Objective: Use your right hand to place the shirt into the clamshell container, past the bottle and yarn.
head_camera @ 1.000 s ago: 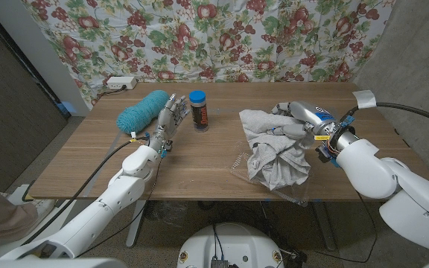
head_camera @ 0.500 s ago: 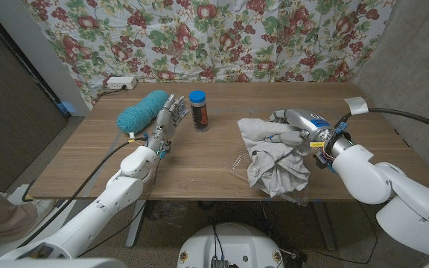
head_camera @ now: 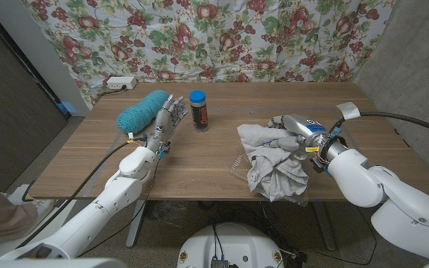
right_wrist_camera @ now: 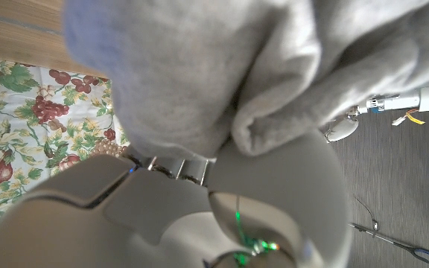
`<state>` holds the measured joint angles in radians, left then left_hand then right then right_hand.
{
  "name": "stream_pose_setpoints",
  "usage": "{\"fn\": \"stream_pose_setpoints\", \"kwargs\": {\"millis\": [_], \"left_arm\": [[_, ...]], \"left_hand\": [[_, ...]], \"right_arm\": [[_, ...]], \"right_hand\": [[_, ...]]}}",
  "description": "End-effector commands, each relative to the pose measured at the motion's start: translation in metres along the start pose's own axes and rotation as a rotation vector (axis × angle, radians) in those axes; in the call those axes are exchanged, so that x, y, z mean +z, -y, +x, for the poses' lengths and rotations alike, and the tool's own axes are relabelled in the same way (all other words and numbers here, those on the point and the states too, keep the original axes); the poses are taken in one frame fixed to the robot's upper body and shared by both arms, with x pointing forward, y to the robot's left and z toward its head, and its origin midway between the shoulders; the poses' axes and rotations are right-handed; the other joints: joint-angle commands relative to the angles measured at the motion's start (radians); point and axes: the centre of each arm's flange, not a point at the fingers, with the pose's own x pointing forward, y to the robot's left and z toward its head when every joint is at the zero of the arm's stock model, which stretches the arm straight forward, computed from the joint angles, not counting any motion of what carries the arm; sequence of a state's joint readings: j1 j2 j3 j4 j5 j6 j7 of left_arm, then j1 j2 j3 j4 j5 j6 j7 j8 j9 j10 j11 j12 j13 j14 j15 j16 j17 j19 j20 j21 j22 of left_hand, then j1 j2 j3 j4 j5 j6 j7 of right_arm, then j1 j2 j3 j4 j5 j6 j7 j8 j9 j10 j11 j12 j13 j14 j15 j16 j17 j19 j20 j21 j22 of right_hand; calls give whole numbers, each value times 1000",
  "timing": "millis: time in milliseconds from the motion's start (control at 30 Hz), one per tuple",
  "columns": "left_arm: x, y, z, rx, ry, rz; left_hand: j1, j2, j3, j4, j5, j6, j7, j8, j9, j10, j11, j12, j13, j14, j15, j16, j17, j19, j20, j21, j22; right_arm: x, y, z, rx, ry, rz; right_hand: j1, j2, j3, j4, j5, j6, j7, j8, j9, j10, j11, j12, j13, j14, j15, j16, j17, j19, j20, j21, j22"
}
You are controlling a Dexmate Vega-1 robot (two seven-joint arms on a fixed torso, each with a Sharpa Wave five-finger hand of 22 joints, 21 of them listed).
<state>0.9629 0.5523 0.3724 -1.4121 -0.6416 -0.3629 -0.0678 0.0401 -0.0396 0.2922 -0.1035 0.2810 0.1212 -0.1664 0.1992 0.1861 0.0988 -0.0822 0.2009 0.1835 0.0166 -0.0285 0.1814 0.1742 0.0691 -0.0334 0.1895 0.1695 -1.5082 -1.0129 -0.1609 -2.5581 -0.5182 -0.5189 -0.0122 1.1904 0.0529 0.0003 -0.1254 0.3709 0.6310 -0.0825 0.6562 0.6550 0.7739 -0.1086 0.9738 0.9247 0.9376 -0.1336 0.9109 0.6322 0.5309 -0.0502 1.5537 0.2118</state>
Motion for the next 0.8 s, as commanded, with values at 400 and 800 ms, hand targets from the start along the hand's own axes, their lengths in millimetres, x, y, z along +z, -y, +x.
{"fn": "stream_pose_setpoints", "kwargs": {"millis": [400,800], "left_arm": [[1,-3,1,7,5,2],[0,-6,0,3,3,-1]], "left_hand": [[6,3,-2,-1,-1,4,-3,-3,4,8,-2,1,3,-7,-67,4,4,8,-53,4,6],[7,4,-2,-1,-1,6,-2,-2,4,14,-2,3,3,-1,-68,6,4,8,-52,4,6]], "right_arm": [[-6,-23,12,29,-12,-35],[-5,-27,17,37,-15,-47]], "right_hand": [[86,78,11,-2,-3,-8,2,4,8,85,-81,-3,4,3,-97,10,3,-4,-150,5,3],[88,77,12,-1,-5,-10,-1,1,5,81,-79,-1,13,-1,-97,11,2,-6,-150,7,4]]}}
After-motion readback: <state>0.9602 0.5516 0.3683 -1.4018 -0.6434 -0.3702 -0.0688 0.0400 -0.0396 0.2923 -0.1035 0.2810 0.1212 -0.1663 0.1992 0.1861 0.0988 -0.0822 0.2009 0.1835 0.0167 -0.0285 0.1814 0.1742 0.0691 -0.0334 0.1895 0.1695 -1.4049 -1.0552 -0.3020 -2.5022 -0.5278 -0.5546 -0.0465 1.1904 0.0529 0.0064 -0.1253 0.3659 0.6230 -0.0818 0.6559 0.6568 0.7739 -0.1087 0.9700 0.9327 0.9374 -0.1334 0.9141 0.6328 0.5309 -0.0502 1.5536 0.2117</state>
